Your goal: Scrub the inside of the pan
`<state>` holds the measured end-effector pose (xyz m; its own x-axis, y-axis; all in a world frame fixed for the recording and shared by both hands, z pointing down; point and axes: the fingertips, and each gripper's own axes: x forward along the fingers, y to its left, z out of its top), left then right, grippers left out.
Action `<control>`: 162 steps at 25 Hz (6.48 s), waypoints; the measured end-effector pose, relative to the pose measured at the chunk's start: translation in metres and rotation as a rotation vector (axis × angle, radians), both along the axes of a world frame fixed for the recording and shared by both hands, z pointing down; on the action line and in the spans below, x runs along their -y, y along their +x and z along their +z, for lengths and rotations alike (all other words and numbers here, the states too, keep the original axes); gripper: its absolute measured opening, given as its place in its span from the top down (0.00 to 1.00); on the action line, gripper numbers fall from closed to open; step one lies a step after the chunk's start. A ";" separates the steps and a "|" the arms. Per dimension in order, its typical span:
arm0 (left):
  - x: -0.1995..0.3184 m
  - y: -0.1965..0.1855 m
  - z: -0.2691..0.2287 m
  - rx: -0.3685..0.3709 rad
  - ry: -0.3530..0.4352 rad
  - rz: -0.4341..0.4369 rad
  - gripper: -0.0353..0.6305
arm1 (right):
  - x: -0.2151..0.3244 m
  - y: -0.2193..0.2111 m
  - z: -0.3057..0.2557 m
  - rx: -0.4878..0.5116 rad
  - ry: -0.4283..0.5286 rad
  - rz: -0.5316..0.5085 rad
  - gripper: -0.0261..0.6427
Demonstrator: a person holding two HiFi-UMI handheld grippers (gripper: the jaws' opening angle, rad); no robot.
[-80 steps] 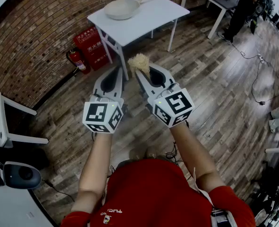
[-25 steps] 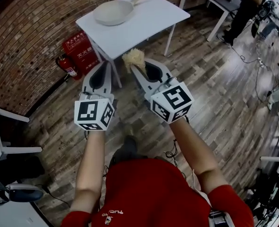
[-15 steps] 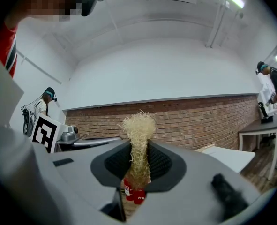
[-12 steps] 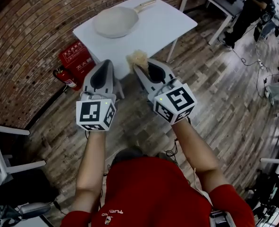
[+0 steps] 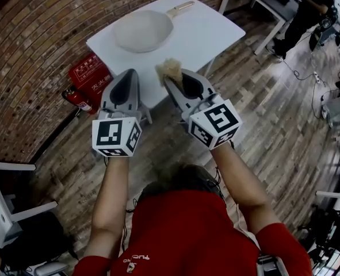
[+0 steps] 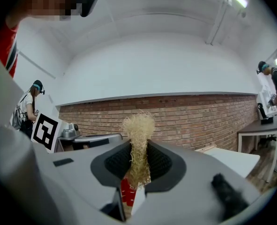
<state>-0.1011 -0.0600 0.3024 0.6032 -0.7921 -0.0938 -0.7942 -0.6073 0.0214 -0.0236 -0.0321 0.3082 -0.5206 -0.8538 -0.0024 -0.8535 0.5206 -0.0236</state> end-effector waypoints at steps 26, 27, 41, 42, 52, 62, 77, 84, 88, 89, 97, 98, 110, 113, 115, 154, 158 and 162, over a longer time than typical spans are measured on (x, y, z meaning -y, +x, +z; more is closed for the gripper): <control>0.184 0.054 0.024 0.033 -0.027 -0.157 0.93 | 0.194 0.053 0.013 -0.018 0.014 -0.140 0.83; 0.191 0.057 0.024 0.034 -0.028 -0.169 0.93 | 0.203 0.056 0.013 -0.018 0.012 -0.152 0.83; 0.271 0.063 0.029 0.062 -0.047 -0.308 0.93 | 0.294 0.064 0.017 -0.040 -0.005 -0.275 0.83; 0.274 0.061 0.030 0.066 -0.048 -0.310 0.93 | 0.298 0.061 0.018 -0.040 -0.009 -0.277 0.83; 0.321 0.030 0.040 0.083 -0.050 -0.296 0.93 | 0.350 0.020 0.034 -0.078 -0.047 -0.267 0.83; 0.364 0.000 0.073 0.083 -0.105 -0.294 0.93 | 0.408 -0.007 0.078 -0.268 -0.174 -0.243 0.83; 0.391 -0.035 0.102 0.093 -0.156 -0.392 0.93 | 0.472 -0.044 0.163 -0.548 -0.457 -0.313 0.83; 0.389 -0.047 0.108 0.094 -0.169 -0.430 0.93 | 0.463 -0.059 0.205 -0.626 -0.591 -0.385 0.83; 0.384 -0.051 0.108 0.093 -0.170 -0.445 0.93 | 0.453 -0.070 0.220 -0.628 -0.622 -0.433 0.83; 0.384 -0.052 0.108 0.092 -0.170 -0.448 0.93 | 0.452 -0.073 0.223 -0.628 -0.627 -0.440 0.83; 0.384 -0.062 0.112 0.090 -0.179 -0.469 0.93 | 0.482 -0.049 0.233 -0.687 -0.609 -0.360 0.83; 0.385 -0.062 0.112 0.088 -0.180 -0.470 0.93 | 0.487 -0.042 0.233 -0.691 -0.610 -0.343 0.83; 0.389 -0.059 0.115 0.093 -0.182 -0.449 0.93 | 0.505 0.010 0.222 -0.691 -0.624 -0.226 0.83; 0.390 -0.059 0.113 0.093 -0.177 -0.446 0.93 | 0.485 -0.009 0.213 -0.682 -0.602 -0.299 0.83; 0.389 -0.060 0.112 0.091 -0.176 -0.448 0.93 | 0.465 -0.031 0.210 -0.664 -0.593 -0.385 0.83; 0.370 -0.048 0.108 0.099 -0.164 -0.425 0.93 | 0.387 -0.050 0.231 -0.866 -0.588 -0.539 0.83; 0.366 -0.048 0.109 0.101 -0.164 -0.427 0.93 | 0.393 -0.028 0.242 -0.893 -0.622 -0.504 0.83; 0.365 -0.049 0.111 0.103 -0.169 -0.428 0.93 | 0.406 -0.003 0.248 -0.901 -0.654 -0.449 0.83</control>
<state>-0.1502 -0.4249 0.4137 0.2185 -0.9706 0.1008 -0.9756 -0.2197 -0.0008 -0.0267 -0.4381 0.5567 -0.3643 -0.2993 0.8819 -0.4443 0.8881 0.1179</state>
